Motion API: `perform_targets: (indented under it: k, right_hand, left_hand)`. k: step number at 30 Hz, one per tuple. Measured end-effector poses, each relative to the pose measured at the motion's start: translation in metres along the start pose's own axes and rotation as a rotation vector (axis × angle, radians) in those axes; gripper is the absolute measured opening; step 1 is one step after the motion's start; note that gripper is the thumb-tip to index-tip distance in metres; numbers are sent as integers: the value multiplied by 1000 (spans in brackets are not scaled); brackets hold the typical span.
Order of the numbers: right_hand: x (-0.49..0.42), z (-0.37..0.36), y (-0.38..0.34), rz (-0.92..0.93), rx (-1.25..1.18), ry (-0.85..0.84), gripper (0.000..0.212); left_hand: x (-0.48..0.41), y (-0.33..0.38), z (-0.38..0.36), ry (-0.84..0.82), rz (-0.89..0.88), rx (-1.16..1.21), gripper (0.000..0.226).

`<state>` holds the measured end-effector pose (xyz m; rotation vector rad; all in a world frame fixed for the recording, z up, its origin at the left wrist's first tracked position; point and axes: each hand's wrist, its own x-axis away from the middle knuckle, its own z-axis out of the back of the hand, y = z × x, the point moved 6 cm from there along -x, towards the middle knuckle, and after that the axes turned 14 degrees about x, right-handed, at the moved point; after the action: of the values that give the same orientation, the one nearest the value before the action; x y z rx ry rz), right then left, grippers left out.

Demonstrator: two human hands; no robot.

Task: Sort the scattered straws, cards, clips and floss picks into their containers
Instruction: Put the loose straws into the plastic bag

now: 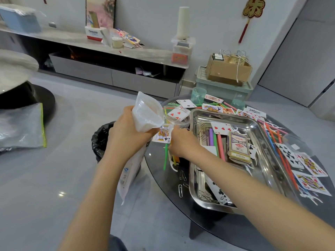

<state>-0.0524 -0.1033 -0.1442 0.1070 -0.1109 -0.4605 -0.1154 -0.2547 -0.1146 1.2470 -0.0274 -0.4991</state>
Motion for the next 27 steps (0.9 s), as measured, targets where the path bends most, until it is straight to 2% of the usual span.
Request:
perform_targets:
  k: [3, 9, 10, 13, 15, 17, 21, 23, 27]
  right_hand:
    - [-3, 1, 2, -20, 12, -20, 45]
    - [-4, 4, 2, -28, -27, -34, 49]
    - [-2, 8, 4, -18, -41, -31, 46]
    - [11, 20, 16, 23, -79, -44, 21]
    - [26, 27, 28, 31, -98, -107, 25]
    - [41, 33, 43, 16, -137, -172, 19]
    - [81, 45, 75, 1, -218, -225, 31]
    - [101, 49, 92, -1, -298, -212, 26]
    - [133, 57, 127, -5, -669, -96, 9]
  left_hand:
    - [-2, -2, -1, -27, 4, -29, 60]
    - [1, -6, 2, -67, 40, -146, 68]
    - [2, -7, 3, -75, 47, -162, 68]
    - [5, -8, 2, -124, 65, -199, 65]
    - [7, -7, -3, -177, 66, -216, 66]
    - [8, -6, -8, -221, 66, -220, 67]
    - [14, -3, -18, -302, 74, -250, 71]
    - [17, -2, -23, -333, 78, -270, 72]
    - [23, 4, -27, -354, 52, -287, 70]
